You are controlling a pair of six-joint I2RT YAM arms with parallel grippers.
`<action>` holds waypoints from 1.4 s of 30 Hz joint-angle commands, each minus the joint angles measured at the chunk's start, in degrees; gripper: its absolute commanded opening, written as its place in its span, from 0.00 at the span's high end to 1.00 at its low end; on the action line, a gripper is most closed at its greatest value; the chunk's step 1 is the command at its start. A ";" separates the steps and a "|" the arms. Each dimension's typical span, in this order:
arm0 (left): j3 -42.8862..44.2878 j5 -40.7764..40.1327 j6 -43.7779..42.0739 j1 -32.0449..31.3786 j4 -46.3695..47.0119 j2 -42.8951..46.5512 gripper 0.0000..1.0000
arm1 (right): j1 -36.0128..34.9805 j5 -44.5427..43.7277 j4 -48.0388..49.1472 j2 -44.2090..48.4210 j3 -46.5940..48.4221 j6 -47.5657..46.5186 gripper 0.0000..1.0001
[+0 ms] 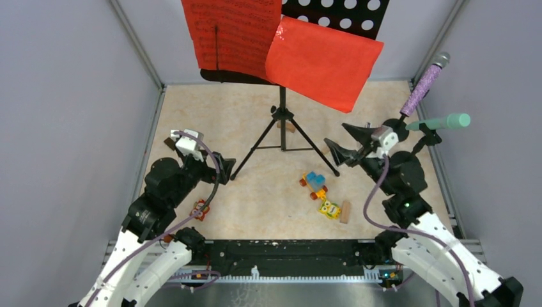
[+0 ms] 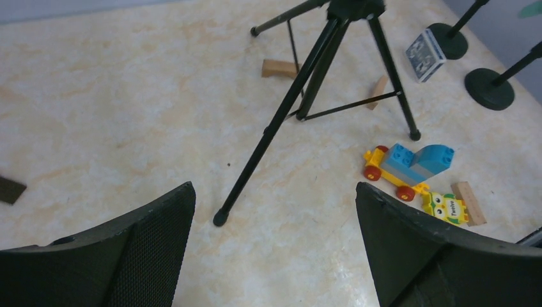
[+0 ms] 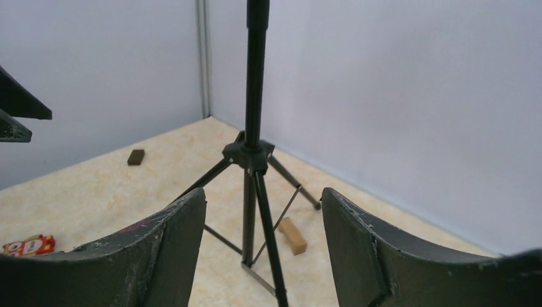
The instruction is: Pack up the instrument practice props
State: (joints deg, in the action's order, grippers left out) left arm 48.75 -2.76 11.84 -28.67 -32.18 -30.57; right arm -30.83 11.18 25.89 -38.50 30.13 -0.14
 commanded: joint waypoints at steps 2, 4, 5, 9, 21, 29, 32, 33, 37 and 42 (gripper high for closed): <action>3.44 7.06 -6.34 -0.07 13.29 -2.10 0.01 | 0.33 -3.39 -7.14 9.84 1.09 -10.66 0.35; 3.58 9.16 -8.09 -0.06 16.98 -2.97 0.01 | 0.34 -4.97 -7.18 11.33 2.62 -14.78 0.36; 3.40 10.42 -9.04 -0.06 18.59 -3.27 0.01 | 0.33 -5.85 -7.13 11.36 3.73 -16.92 0.36; 3.01 13.23 -11.38 -0.05 25.33 -4.16 0.01 | 0.34 -5.91 -3.53 9.96 7.57 -26.11 0.36; 9.78 22.54 -22.02 -0.06 30.70 -10.61 0.01 | 0.38 0.81 -1.34 -0.48 21.94 -43.43 0.35; 16.34 24.40 -25.85 -0.07 31.77 -15.71 0.01 | 0.33 3.59 -5.92 -7.51 32.95 -46.51 0.35; 18.37 25.02 -25.93 -0.08 31.75 -17.40 0.01 | 0.33 4.28 -8.24 -11.03 39.09 -45.79 0.35; 18.98 25.28 -25.79 -0.06 31.79 -17.92 0.01 | 0.33 4.62 -9.65 -12.27 41.42 -45.31 0.35; 21.66 27.09 -24.96 -0.14 33.31 -20.51 0.01 | 0.38 7.45 -19.61 -17.43 52.75 -45.20 0.35; 25.80 32.78 -26.55 -1.09 26.99 -24.14 0.01 | 0.35 11.99 -43.15 -26.41 71.87 -44.60 0.40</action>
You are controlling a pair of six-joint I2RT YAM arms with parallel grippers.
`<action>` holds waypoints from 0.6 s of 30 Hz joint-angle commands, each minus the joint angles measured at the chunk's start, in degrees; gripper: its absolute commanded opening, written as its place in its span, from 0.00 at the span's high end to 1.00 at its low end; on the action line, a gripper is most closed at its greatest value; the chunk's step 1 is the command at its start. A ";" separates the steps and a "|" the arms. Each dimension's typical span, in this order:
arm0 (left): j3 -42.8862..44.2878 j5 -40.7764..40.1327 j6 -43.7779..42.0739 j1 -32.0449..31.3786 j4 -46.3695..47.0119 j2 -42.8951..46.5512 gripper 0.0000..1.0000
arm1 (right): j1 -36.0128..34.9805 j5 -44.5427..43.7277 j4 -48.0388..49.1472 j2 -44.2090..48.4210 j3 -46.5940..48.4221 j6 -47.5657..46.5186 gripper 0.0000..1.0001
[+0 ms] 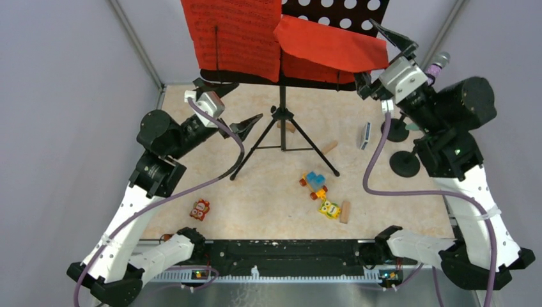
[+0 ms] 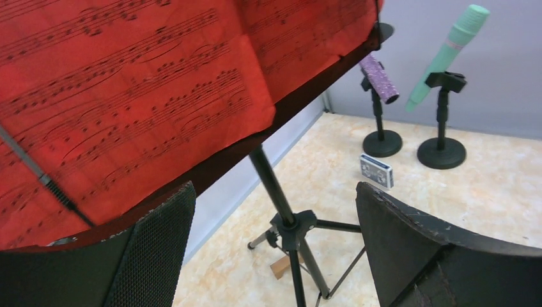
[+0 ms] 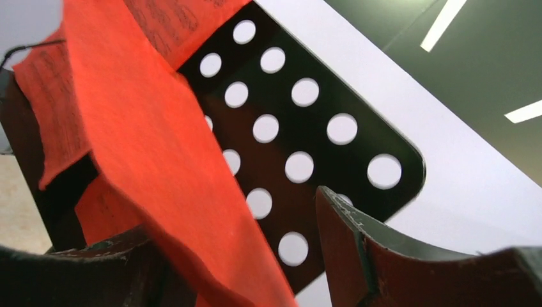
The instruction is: Pack up the instrument practice props
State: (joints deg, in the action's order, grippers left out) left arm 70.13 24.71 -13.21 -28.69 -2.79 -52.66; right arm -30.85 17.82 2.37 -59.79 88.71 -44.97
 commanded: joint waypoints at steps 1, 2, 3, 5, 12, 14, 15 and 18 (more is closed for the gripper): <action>4.83 4.00 -1.72 -2.01 -3.16 -2.57 0.01 | 0.36 6.32 -21.92 -6.13 15.42 0.28 0.40; 4.92 2.94 -2.07 -2.95 -3.68 -2.71 0.01 | 0.35 7.17 -22.65 -6.67 16.39 0.60 0.39; 4.86 1.99 -2.24 -3.79 -3.95 -2.86 0.01 | 0.43 7.60 -22.96 -7.24 17.20 1.05 0.39; 5.26 0.89 -2.24 -5.31 -4.35 -3.23 0.01 | 0.44 8.30 -24.77 -8.90 20.17 1.31 0.39; 5.64 0.05 0.92 -8.03 -3.72 -2.16 0.01 | 0.46 9.55 -23.69 -11.44 23.13 5.00 0.53; 5.33 0.16 3.07 -8.55 -2.06 -1.84 0.01 | 0.50 8.47 -20.79 -10.60 21.11 6.59 0.59; 5.33 0.04 4.23 -8.73 -0.86 -1.78 0.01 | 0.46 7.56 -19.25 -10.20 20.11 7.41 0.64; 6.40 -3.62 9.18 -9.44 2.22 -3.28 0.01 | 0.44 3.39 -13.99 -8.91 17.33 10.56 0.75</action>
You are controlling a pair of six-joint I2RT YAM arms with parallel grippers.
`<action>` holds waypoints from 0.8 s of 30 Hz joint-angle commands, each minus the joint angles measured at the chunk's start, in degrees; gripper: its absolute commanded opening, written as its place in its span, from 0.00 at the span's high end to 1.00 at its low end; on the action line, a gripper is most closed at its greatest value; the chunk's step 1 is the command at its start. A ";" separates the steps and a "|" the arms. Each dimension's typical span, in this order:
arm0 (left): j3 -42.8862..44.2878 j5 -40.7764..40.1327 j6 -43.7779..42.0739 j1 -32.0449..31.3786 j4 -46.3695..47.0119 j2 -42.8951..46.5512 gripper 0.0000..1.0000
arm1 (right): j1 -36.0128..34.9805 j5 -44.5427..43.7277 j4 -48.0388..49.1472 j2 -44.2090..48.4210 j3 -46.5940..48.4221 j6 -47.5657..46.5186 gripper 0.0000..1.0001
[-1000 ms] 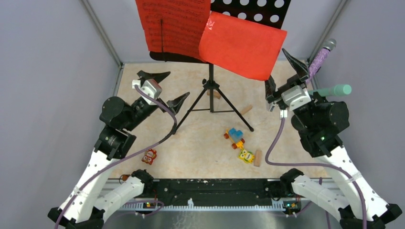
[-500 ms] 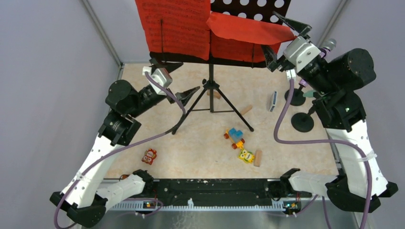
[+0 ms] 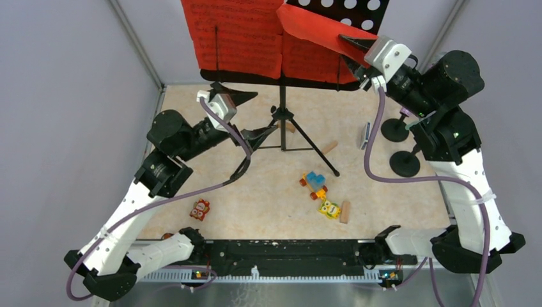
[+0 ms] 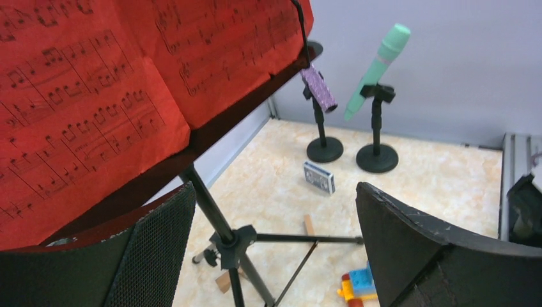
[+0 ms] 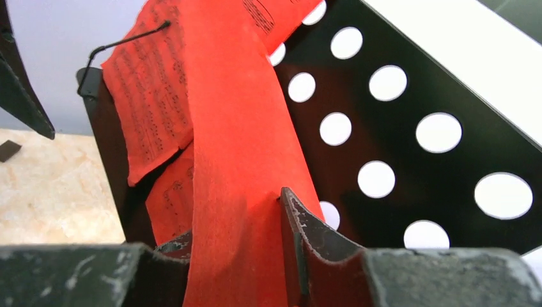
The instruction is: Pack up the instrument practice props
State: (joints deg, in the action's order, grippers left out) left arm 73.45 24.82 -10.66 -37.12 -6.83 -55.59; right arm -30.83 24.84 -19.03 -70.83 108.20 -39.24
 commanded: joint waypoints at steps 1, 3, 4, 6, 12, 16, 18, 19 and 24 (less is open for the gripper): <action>3.75 -5.36 8.33 -1.13 7.88 -1.11 0.01 | 0.42 -4.41 8.16 2.36 -2.63 5.01 0.75; 5.66 -6.62 10.28 -1.76 9.03 -3.20 0.02 | 0.43 -5.73 9.76 3.12 -3.49 5.17 0.78; 6.63 -7.06 10.44 -2.40 9.20 -3.98 0.02 | 0.42 -6.23 10.36 3.54 -4.12 5.30 0.79; 8.18 -7.39 10.41 -3.96 9.81 -5.44 0.03 | 0.42 -6.84 11.45 4.43 -5.16 5.39 0.83; 13.38 -9.99 7.08 -10.73 11.14 -10.32 0.02 | 0.42 -9.73 14.26 5.11 -5.30 6.20 0.94; 17.71 -13.60 6.03 -15.48 13.48 -15.57 0.02 | 0.42 -11.08 15.92 4.67 -4.64 6.41 1.00; 19.18 -15.22 5.51 -17.52 16.17 -17.96 0.03 | 0.42 -11.22 16.14 4.41 -4.22 5.95 1.00; 19.78 -17.30 5.07 -18.49 17.37 -19.39 0.03 | 0.42 -11.22 16.01 4.25 -3.95 5.73 1.00; 25.61 -24.06 4.74 -21.60 19.32 -27.35 0.07 | 0.42 -11.49 16.05 3.79 -3.48 5.17 1.00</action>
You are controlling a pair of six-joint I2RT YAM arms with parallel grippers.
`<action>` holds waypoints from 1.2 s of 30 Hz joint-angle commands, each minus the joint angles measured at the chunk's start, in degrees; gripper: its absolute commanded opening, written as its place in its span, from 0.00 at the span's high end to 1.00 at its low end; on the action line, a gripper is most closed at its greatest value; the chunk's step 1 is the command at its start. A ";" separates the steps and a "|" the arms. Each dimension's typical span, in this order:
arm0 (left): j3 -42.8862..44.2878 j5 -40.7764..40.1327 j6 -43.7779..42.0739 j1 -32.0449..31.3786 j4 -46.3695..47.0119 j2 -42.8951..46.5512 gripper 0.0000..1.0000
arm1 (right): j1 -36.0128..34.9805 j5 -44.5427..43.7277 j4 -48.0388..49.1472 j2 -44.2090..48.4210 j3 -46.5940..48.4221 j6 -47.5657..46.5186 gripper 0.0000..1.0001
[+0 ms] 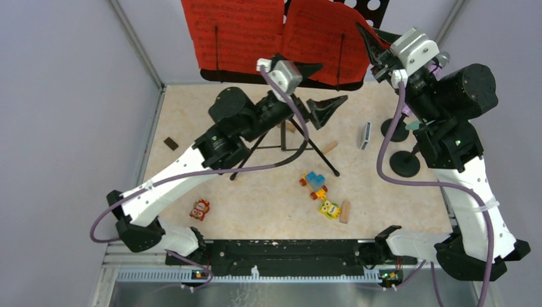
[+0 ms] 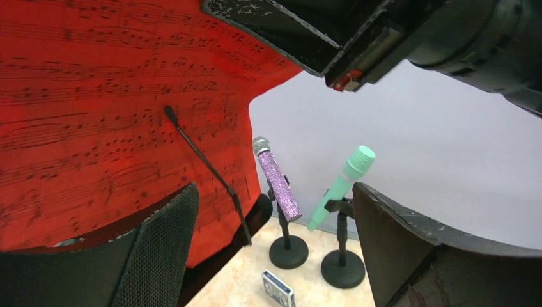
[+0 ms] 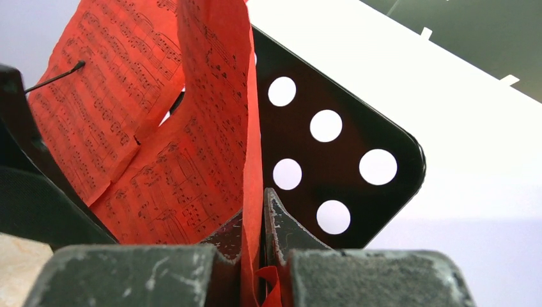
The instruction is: Pack up the instrument practice props
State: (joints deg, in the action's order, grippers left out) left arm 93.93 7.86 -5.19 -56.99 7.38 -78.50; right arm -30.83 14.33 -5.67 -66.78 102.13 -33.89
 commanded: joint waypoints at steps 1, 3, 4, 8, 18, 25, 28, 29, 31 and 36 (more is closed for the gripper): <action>6.01 -10.30 0.21 -2.02 5.59 -5.57 0.09 | 0.47 -0.97 2.61 -0.25 2.56 -0.25 1.00; 7.25 -14.32 2.13 -2.07 6.94 -7.56 0.15 | 0.42 -0.88 2.52 -0.17 2.42 -0.30 1.00; 8.16 -15.42 2.72 -2.06 7.15 -8.39 0.17 | 0.42 -0.81 2.51 -0.13 2.34 -0.30 1.00; 12.75 -17.83 5.00 -2.05 5.59 -12.16 0.27 | 0.42 -0.48 2.77 0.29 1.94 -0.13 1.00; 20.48 -19.45 8.55 -1.78 0.85 -18.88 0.36 | 0.42 2.81 1.17 0.93 2.45 -0.31 1.00; 20.82 -22.68 10.58 -1.18 0.12 -20.39 0.45 | 0.42 4.39 2.52 1.90 1.69 0.09 1.00; 20.60 -22.08 11.86 -0.44 -0.58 -20.93 0.53 | 0.42 4.31 3.03 2.24 1.25 0.43 1.00; 20.56 -21.76 12.01 -0.29 -0.61 -20.99 0.57 | 0.42 4.31 3.06 2.29 1.08 0.48 1.00; 20.43 -21.02 11.85 -0.23 -0.30 -20.95 0.72 | 0.42 4.24 3.15 2.40 0.82 0.44 1.00; 19.77 -19.51 11.03 -0.10 1.31 -19.95 1.00 | 0.42 2.46 4.80 3.07 -0.27 0.53 1.00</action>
State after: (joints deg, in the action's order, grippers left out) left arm 112.62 -12.47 6.28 -57.67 6.22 -99.13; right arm -30.83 17.26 -5.13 -65.67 102.00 -34.24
